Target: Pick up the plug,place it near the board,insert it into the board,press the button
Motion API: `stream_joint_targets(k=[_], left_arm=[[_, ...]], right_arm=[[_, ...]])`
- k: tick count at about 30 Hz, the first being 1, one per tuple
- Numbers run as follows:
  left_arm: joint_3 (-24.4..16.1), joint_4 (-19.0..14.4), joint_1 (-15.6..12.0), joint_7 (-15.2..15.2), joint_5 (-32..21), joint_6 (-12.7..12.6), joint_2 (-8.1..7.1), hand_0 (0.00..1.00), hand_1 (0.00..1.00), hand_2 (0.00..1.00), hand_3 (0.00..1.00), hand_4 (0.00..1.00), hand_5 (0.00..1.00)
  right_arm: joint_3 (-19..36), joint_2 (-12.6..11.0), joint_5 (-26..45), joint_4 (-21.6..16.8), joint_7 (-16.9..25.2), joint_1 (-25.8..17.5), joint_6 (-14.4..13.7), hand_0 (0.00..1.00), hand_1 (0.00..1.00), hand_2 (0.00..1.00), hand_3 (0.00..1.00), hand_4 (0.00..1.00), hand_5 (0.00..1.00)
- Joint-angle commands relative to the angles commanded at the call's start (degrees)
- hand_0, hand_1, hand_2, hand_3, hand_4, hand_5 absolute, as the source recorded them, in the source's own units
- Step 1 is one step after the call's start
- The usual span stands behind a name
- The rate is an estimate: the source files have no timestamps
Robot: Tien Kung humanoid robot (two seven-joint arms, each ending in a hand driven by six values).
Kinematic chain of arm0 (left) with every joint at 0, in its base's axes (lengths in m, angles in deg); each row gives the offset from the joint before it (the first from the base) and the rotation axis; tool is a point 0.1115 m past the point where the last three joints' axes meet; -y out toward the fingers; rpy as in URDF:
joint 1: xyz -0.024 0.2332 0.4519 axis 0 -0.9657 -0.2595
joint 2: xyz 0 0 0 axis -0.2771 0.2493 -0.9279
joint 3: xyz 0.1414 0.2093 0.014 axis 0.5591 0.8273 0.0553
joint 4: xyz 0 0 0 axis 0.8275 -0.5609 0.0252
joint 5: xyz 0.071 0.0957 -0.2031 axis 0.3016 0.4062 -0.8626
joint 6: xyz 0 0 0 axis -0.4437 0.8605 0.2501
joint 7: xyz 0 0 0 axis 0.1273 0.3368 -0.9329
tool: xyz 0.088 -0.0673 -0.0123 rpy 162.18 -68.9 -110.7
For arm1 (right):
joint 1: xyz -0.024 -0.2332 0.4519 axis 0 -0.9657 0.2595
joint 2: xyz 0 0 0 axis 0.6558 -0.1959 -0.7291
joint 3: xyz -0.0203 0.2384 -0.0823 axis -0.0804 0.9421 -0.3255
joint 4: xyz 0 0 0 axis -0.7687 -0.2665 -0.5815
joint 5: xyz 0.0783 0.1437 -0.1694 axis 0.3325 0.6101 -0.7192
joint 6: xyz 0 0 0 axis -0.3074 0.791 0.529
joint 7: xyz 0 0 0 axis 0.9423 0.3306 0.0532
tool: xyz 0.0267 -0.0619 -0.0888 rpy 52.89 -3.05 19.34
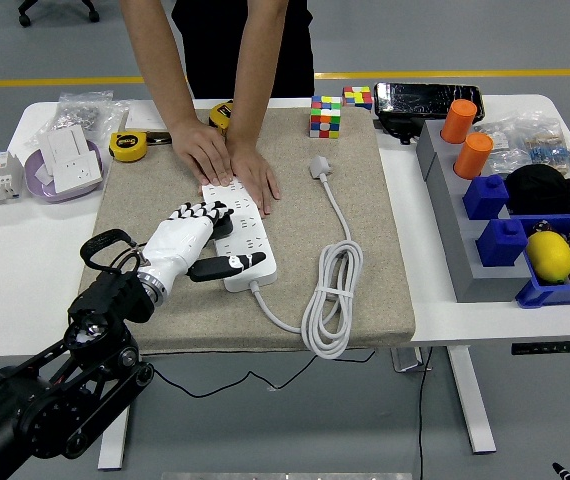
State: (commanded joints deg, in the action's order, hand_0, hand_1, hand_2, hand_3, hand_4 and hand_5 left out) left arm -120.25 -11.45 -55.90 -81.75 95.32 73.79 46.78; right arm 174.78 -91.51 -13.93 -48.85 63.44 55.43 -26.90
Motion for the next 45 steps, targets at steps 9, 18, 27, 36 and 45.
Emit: stream_joint_targets(k=[9, 18, 27, 36, 45], left_arm=[[-2.6, -5.3, -1.5, 1.7, -1.8, -1.7, -0.34, 0.998, 0.998, 0.979, 0.911, 0.998, 0.998], [-8.5, -14.7, -6.9, 1.8, -10.7, -1.9, -1.69, 0.788, 0.759, 0.714, 0.908, 0.998, 0.799], [-13.8, -26.2, -14.0, -1.8, -13.6, 1.3, -3.79, 0.340, 0.330, 0.372, 0.931, 0.955, 0.578], [-13.8, -27.7, -13.4, -4.1, -20.9, 13.1, -7.66, 0.167, 0.059, 0.148, 0.885, 0.671, 0.216], [-5.2, -24.6, -6.7, -5.7, -20.8, 19.3, -8.18, 0.162, 0.059, 0.149, 0.848, 0.429, 0.075]], right_arm=[[0.0, 0.1, 0.0, 0.0, 0.0, -0.1, 0.0, 0.890, 0.788, 0.761, 0.794, 0.998, 0.998], [0.2, 0.1, -0.1, 0.0, 0.0, -0.2, 0.0, 0.890, 0.788, 0.760, 0.794, 0.998, 0.998], [0.4, 0.1, 0.2, 0.0, 0.0, -0.1, -0.1, 0.890, 0.787, 0.760, 0.794, 0.998, 0.998], [0.5, 0.1, 0.2, 0.0, 0.0, -0.1, -0.1, 0.890, 0.788, 0.760, 0.793, 0.998, 0.998], [0.3, 0.0, 0.2, 0.0, 0.0, 0.1, -0.1, 0.890, 0.788, 0.760, 0.794, 0.998, 0.998]])
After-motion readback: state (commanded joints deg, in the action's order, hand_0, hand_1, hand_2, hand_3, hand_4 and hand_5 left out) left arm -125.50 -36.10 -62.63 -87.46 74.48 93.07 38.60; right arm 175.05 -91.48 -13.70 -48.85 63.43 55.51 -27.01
